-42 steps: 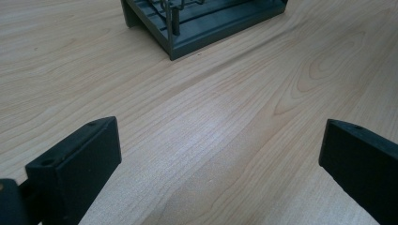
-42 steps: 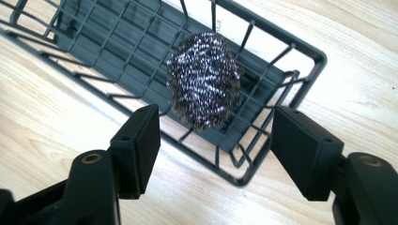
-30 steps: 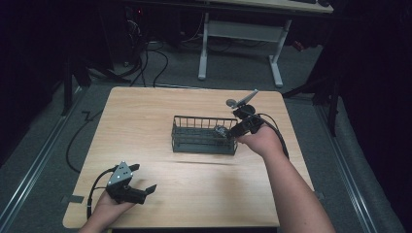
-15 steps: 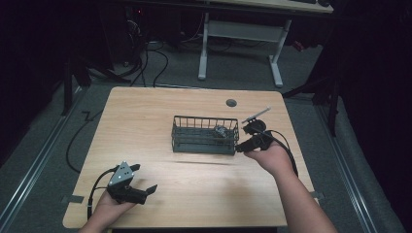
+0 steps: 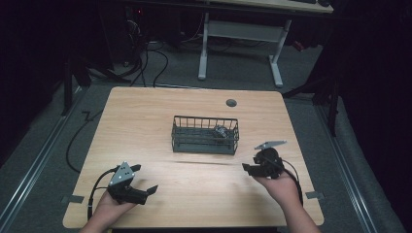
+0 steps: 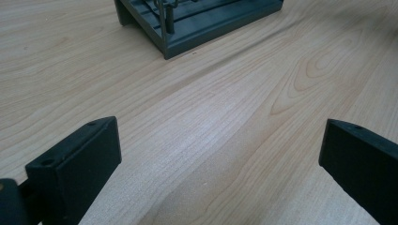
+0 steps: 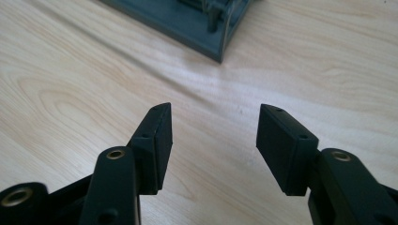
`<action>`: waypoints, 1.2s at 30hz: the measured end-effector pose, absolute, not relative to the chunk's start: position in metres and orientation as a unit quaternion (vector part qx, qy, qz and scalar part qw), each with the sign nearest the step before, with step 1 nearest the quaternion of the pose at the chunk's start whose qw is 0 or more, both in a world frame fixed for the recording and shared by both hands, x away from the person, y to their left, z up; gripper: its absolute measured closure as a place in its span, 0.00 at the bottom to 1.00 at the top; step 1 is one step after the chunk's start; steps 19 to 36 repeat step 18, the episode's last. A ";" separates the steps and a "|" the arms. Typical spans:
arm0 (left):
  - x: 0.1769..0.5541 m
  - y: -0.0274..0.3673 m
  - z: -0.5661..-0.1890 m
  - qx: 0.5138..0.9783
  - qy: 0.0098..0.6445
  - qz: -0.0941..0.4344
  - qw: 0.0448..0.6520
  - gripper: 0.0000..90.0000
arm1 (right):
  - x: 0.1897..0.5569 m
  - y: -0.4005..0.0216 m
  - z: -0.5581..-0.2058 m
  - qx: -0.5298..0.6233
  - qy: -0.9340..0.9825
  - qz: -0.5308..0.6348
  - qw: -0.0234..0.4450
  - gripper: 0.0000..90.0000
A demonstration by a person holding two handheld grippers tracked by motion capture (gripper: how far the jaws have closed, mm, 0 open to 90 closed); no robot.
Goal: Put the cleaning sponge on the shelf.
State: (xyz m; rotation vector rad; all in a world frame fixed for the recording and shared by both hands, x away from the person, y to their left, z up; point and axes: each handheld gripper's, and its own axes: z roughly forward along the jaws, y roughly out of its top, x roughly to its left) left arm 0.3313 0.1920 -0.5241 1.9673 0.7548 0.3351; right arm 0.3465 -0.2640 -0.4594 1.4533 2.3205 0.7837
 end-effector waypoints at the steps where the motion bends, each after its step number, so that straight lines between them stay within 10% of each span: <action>1: 0.331 0.192 -0.524 0.807 0.310 0.138 0.483 0.00 | 0.347 -0.264 -0.459 0.505 0.806 0.272 0.146 0.50; 12: 0.335 0.194 -0.525 0.801 0.324 0.132 0.487 0.00 | 0.279 -0.266 -0.507 0.464 0.762 0.363 0.269 0.37; 36: 0.334 0.194 -0.525 0.800 0.329 0.138 0.483 0.00 | 0.280 -0.279 -0.519 0.494 0.739 0.390 0.241 0.34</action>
